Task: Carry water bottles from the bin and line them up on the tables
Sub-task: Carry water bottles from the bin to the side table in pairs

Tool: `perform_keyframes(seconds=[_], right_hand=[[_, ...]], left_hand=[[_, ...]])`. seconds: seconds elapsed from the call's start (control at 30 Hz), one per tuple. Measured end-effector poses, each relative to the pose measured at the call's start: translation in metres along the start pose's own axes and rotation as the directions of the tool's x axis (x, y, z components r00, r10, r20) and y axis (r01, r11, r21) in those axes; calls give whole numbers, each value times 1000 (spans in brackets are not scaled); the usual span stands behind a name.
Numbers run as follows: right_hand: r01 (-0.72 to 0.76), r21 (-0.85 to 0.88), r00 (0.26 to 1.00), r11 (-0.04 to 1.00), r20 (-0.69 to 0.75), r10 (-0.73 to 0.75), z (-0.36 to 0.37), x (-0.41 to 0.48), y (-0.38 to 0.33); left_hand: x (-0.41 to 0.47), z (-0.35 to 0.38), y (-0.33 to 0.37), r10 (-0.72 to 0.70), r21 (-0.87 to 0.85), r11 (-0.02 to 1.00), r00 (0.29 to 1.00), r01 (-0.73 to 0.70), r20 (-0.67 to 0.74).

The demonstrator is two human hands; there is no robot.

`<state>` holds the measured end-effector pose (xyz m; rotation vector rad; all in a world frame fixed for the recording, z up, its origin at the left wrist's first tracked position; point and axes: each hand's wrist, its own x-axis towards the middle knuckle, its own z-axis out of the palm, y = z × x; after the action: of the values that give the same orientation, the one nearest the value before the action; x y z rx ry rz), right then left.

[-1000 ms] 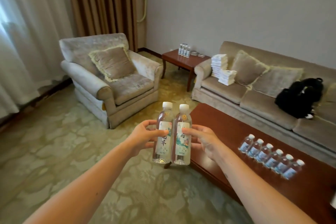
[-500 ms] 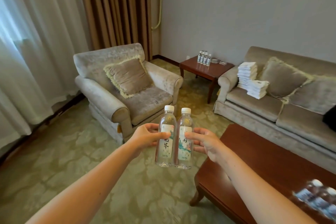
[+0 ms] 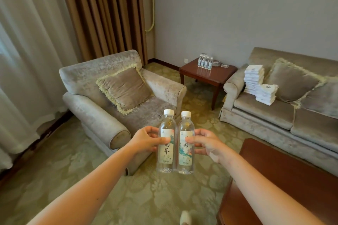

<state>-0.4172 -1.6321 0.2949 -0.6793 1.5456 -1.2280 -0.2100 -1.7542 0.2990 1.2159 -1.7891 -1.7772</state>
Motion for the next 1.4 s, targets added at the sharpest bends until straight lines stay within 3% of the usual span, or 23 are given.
perform_keyframes(seconds=[0.37, 0.77, 1.03, 1.4], right_hand=[[27, -29, 999, 999, 43, -26, -35, 210, -78], [-8, -8, 999, 1000, 31, 8, -111, 399, -153], [-19, 52, 996, 998, -89, 24, -174, 516, -181], [58, 156, 955, 986, -297, -9, -270, 668, -257]], left_hand=[[205, -37, 61, 10, 27, 1000, 999, -9, -48], [409, -30, 138, -4, 34, 999, 1000, 5, -28], [569, -9, 176, 5, 69, 998, 997, -10, 77], [796, 23, 282, 79, 123, 985, 946, -123, 314]])
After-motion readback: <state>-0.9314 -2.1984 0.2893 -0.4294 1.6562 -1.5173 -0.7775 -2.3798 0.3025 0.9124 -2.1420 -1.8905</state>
